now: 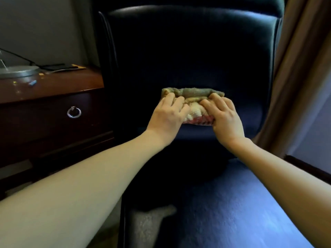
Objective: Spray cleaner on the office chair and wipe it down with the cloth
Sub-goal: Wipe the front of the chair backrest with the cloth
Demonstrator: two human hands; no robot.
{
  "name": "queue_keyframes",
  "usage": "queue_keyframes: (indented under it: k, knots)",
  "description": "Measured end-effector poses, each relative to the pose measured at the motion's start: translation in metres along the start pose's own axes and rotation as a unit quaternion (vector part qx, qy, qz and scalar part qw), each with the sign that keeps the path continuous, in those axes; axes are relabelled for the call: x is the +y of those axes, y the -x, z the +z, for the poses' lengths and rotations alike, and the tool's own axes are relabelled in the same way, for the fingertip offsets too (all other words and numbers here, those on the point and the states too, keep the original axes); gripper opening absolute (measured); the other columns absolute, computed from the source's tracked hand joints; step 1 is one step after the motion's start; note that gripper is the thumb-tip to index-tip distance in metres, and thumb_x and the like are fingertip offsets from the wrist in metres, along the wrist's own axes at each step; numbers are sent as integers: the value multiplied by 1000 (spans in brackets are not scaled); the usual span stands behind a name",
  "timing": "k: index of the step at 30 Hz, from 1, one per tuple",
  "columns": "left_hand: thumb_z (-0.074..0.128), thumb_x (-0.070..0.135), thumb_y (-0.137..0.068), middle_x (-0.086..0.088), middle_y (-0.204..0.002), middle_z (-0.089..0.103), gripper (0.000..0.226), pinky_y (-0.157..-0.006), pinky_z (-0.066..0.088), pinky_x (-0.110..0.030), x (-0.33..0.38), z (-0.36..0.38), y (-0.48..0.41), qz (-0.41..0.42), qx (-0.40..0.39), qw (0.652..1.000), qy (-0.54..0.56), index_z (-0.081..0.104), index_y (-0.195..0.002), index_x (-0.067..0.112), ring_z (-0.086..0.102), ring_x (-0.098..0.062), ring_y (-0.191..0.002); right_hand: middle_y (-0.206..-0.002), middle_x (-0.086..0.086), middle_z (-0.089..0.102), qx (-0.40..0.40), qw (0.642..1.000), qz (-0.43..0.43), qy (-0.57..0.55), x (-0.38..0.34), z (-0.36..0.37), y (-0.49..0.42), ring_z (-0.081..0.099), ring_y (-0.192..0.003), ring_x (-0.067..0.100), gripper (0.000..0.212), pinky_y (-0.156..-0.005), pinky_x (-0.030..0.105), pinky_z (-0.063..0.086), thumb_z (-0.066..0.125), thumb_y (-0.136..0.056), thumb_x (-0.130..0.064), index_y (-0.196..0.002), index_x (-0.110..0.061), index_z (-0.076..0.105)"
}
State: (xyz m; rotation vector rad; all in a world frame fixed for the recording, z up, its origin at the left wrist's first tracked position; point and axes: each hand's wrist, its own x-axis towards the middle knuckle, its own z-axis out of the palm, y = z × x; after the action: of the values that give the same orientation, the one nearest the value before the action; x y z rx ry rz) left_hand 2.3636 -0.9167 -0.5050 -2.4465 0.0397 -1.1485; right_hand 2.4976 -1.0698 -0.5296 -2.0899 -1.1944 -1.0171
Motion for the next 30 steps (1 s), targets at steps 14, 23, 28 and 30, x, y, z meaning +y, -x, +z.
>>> queue_keyframes:
  k: [14, 23, 28, 30]
  knots:
    - [38, 5, -76, -4, -74, 64, 31, -68, 53, -35, 27, -8, 93, 140, -168, 976, -3, 67, -78, 16, 57, -24, -65, -95, -3, 51, -231, 967, -108, 15, -31, -17, 78, 52, -87, 22, 36, -58, 35, 51, 63, -75, -22, -110, -27, 60]
    - [45, 5, -83, -15, -106, 66, 30, -76, 51, -40, -104, -133, 33, 67, -37, 996, -55, 68, -102, 4, 62, -36, -94, -107, 14, 55, -93, 988, -126, 3, -123, -81, -57, 50, -96, 35, 56, -48, 31, 39, 66, -70, 8, -120, -16, 61]
    - [56, -10, -79, -26, -123, 58, 34, -80, 53, -51, -110, -98, 60, 12, -25, 999, -17, 66, -110, -3, 57, -46, -104, -130, 7, 48, -92, 987, -124, -43, -122, -33, -54, 39, -119, 27, 48, -77, 43, 52, 64, -86, -13, -132, -21, 52]
    - [40, -3, -85, -24, -123, 59, 37, -77, 55, -51, -102, -81, 72, -18, 6, 1000, 15, 66, -111, -3, 57, -47, -101, -131, 11, 49, -60, 989, -116, -64, -117, -9, -38, 37, -119, 26, 41, -89, 43, 49, 51, -90, -20, -132, -17, 54]
